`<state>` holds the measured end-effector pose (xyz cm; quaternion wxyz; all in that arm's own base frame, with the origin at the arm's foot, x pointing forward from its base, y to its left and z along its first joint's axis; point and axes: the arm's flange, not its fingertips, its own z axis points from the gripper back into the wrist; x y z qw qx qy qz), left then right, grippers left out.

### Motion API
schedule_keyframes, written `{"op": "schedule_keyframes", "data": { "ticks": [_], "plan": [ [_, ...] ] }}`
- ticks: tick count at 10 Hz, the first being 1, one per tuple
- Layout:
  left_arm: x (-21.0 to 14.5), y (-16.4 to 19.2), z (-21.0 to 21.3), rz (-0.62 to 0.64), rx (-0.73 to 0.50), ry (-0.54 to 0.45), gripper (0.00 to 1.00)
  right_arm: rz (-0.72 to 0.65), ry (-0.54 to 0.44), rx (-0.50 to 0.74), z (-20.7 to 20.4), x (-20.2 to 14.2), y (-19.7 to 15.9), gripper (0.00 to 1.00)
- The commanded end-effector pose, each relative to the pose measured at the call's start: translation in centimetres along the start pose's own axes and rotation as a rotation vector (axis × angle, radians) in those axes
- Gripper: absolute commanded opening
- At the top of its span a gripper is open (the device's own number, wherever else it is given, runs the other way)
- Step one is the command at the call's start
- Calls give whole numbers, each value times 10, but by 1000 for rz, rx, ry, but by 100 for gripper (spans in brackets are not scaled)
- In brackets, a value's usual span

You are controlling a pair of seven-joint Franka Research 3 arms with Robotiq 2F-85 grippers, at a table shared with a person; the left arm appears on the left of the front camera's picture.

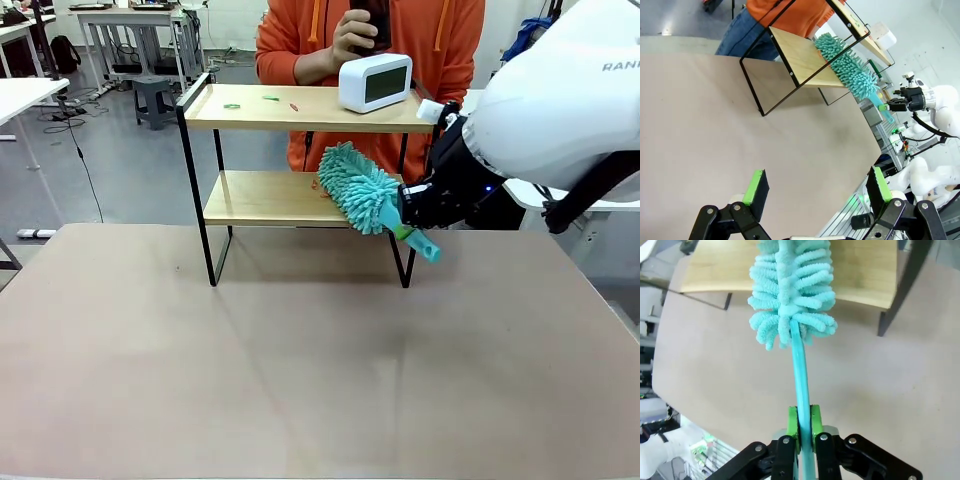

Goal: Clean the shelf.
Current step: Clean the specific tier of the Shelf with the Duster once objects are removed.

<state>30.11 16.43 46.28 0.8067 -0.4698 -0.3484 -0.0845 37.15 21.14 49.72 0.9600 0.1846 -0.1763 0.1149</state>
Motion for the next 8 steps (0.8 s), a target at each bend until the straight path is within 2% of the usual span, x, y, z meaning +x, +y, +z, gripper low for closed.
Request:
{"op": "schedule_keyframes", "data": {
  "ticks": [1,3,5,7,8],
  "plan": [
    [-1,0,-2,-21,-15,-22,100,109,84,63,-2,2,1,12],
    [-1,0,-2,-21,-15,-22,100,245,153,113,0,-10,3,12],
    [-1,0,-2,-21,-15,-22,100,397,261,352,25,-28,-9,12],
    [-1,0,-2,-21,-15,-22,100,521,396,503,61,-55,-32,12],
    [-1,0,-2,-21,-15,-22,100,503,373,557,78,-67,-49,12]
  ]
}}
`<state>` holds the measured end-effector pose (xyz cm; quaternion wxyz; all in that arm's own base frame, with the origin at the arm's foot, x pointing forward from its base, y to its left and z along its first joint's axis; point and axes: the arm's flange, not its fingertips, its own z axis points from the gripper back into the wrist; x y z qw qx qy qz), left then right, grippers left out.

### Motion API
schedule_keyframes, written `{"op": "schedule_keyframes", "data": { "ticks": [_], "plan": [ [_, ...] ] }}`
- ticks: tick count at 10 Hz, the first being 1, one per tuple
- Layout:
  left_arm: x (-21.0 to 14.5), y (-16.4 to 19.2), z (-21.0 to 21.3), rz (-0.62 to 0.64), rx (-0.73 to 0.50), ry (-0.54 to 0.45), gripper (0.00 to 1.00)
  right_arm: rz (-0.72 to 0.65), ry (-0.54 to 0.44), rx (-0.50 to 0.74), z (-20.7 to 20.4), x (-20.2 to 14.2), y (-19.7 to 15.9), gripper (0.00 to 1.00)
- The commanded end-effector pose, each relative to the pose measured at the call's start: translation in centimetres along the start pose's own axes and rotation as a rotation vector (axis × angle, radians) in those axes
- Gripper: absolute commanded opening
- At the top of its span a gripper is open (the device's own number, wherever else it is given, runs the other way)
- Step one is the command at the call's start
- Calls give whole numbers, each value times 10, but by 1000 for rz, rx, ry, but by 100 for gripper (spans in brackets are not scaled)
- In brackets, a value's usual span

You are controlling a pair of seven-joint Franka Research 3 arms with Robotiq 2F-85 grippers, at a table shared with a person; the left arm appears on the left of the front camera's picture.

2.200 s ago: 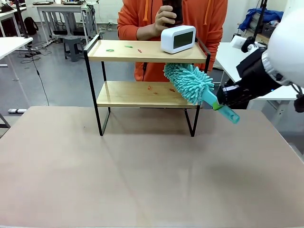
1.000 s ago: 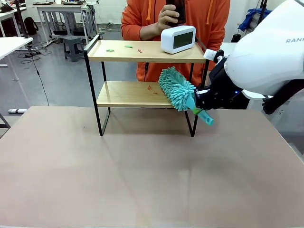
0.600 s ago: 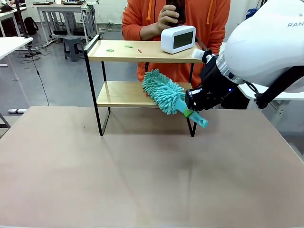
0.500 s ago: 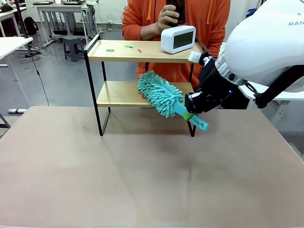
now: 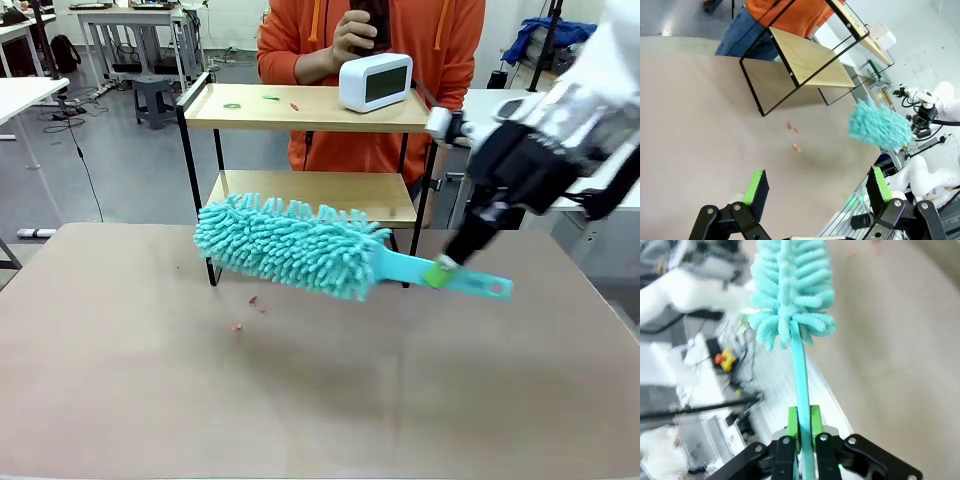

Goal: Clean the shelf.
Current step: Clean the specific tier of the Shelf with the Duster once objects are removed.

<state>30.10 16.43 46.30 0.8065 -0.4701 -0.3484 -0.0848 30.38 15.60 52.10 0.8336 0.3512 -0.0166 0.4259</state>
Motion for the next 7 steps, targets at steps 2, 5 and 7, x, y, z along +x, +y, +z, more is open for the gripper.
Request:
{"op": "schedule_keyframes", "data": {
  "ticks": [2,5,7],
  "plan": [
    [-1,0,-2,-21,-14,-22,100,-22,-63,105,36,-54,-10,12],
    [-1,0,-2,-21,-14,-22,100,-29,-123,213,69,-115,-4,12],
    [-1,0,-2,-21,-14,-22,100,-166,-315,190,120,-202,-1,12]
  ]
}}
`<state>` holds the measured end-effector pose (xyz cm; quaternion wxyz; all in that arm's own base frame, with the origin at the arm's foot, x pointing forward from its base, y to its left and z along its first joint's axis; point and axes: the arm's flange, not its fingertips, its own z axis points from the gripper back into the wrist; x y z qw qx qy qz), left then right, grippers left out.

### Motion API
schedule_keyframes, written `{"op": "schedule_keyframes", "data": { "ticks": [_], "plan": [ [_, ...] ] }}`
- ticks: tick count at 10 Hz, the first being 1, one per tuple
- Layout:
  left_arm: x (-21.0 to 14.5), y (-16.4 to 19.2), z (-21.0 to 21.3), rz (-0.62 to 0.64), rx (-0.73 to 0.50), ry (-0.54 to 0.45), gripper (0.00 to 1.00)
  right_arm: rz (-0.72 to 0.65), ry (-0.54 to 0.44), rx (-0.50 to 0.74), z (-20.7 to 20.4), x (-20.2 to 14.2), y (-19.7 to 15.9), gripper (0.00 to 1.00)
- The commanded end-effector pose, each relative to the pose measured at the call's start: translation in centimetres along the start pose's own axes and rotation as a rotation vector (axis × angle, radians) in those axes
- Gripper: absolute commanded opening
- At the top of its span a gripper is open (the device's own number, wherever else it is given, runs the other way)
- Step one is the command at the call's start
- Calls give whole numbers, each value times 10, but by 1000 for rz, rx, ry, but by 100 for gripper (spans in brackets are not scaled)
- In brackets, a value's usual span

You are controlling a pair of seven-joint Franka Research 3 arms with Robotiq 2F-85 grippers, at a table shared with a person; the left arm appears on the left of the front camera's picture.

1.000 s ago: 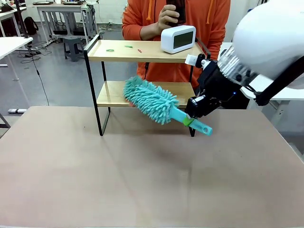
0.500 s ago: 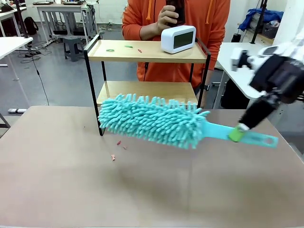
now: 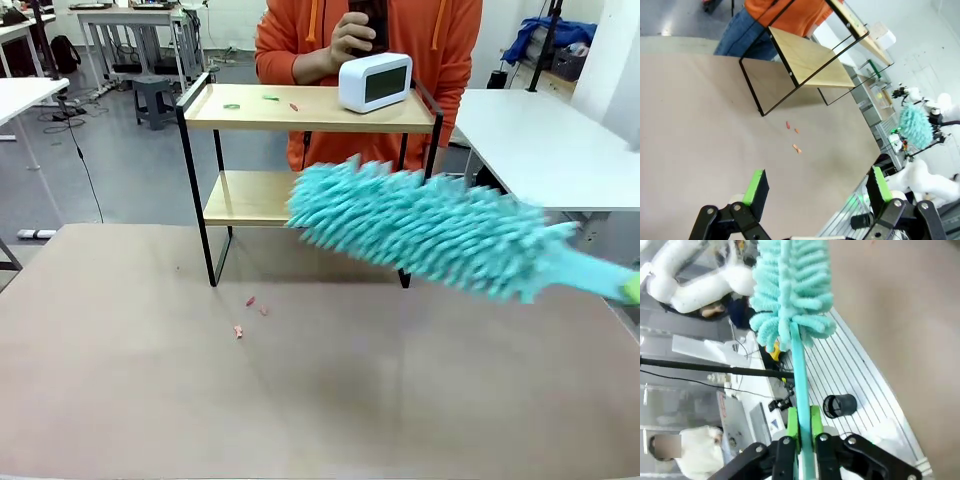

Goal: Clean the shelf.
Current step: Clean the specific tier of the Shelf with the Duster once objects are removed.

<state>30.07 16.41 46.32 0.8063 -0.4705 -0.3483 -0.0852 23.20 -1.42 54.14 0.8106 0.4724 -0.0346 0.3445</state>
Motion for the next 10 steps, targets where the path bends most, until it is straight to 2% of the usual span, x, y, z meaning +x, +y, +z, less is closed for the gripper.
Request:
{"op": "schedule_keyframes", "data": {
  "ticks": [1,2,3,4,5,6,7,10],
  "plan": [
    [-1,0,-3,-20,-13,-23,100,-117,-243,-38,53,-81,5,12],
    [-1,0,-3,-20,-13,-23,100,-214,-378,-55,67,-120,1,12],
    [-1,0,-3,-20,-13,-23,100,-315,-490,-53,68,-141,-9,12],
    [-1,0,-3,-20,-13,-23,100,-443,-617,-63,62,-148,-25,12],
    [-1,0,-3,-20,-13,-23,100,-529,-667,-79,53,-145,-37,12],
    [-1,0,-3,-20,-13,-23,100,-629,-681,-153,37,-124,-51,12],
    [-1,0,-3,-20,-13,-23,100,-451,-576,-90,75,-172,-25,12],
    [-1,0,-3,-20,-13,-23,100,-451,-576,-90,75,-172,-25,12]
  ]
}}
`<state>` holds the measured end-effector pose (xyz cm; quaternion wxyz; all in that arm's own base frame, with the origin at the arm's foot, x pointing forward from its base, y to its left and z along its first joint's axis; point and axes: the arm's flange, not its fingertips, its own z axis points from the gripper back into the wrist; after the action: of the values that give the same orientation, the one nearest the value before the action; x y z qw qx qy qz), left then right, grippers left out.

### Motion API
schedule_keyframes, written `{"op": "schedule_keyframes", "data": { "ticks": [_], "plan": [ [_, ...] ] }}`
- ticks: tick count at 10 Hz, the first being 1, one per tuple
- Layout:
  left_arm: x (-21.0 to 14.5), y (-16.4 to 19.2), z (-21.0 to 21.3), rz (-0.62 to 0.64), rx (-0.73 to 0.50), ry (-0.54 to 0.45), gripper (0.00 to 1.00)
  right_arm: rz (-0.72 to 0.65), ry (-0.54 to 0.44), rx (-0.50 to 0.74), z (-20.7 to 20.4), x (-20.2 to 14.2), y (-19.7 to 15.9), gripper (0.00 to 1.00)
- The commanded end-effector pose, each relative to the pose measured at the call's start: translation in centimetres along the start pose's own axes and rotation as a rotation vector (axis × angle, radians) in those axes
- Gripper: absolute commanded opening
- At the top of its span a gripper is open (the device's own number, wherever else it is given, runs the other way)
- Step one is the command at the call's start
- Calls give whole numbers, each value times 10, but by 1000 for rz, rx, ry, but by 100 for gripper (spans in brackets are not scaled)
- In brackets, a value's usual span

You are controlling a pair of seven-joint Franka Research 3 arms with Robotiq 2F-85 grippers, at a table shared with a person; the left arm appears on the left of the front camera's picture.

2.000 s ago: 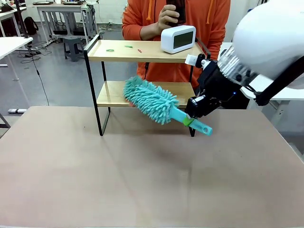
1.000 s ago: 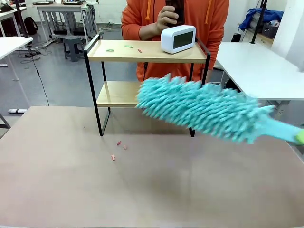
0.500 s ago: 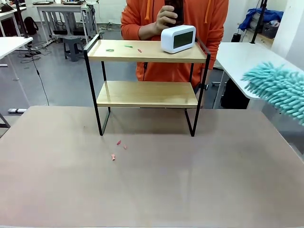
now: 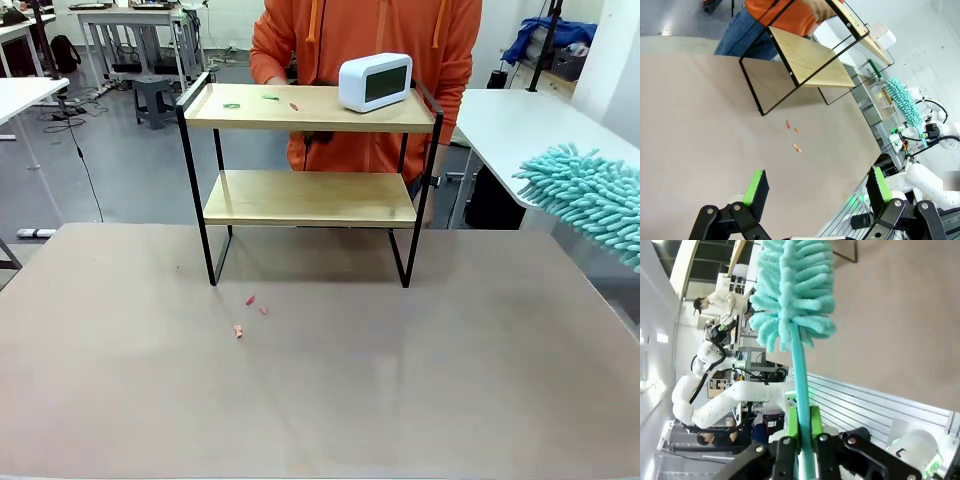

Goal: Clean the shelf.
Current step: Clean the specific tier of the Shelf with the Duster once objects are removed, then clean the remaining tier of the Shelf with the Duster once objects are removed.

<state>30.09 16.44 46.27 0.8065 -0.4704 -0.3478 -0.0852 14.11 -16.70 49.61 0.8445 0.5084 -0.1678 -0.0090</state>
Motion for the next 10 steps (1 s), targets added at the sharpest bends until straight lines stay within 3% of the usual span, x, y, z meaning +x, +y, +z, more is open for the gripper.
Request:
{"op": "schedule_keyframes", "data": {
  "ticks": [1,10],
  "plan": [
    [-1,-1,-2,-21,-13,-24,100,33,11,9,7,-4,0,12],
    [-1,-1,-2,-21,-13,-24,100,33,11,9,7,-4,0,12]
  ]
}}
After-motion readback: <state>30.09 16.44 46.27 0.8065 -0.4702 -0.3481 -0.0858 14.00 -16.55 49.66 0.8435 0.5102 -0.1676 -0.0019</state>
